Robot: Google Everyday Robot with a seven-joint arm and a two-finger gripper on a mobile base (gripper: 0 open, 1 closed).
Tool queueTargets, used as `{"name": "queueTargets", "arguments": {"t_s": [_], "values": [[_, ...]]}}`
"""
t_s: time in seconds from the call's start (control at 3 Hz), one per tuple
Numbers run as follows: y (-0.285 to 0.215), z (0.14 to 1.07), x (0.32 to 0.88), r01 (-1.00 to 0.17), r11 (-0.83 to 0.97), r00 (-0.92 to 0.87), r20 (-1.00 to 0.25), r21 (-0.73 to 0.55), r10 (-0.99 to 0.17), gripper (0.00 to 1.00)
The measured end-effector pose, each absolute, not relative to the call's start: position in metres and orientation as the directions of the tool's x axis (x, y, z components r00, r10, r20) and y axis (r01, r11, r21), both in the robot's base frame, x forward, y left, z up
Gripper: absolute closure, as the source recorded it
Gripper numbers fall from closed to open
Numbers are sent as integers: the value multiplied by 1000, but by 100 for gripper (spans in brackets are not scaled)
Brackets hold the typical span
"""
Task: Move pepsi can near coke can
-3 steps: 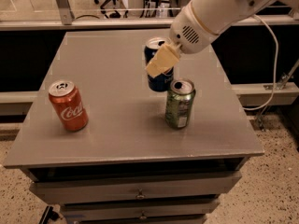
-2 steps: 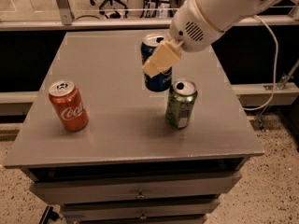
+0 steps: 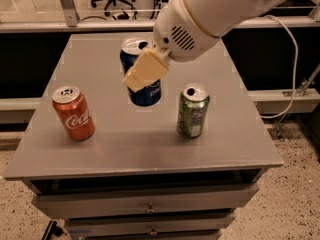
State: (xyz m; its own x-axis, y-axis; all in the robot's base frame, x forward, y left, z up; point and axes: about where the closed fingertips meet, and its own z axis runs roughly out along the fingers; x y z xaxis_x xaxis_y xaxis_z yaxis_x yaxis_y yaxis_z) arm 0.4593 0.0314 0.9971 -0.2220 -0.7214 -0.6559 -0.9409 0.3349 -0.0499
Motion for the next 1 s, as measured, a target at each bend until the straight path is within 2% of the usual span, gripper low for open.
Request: {"name": "queueTargets", "arguments": {"t_s": [1.0], "values": [[108,984,412,-966,250,-145,-673,-61,-726,100]]}}
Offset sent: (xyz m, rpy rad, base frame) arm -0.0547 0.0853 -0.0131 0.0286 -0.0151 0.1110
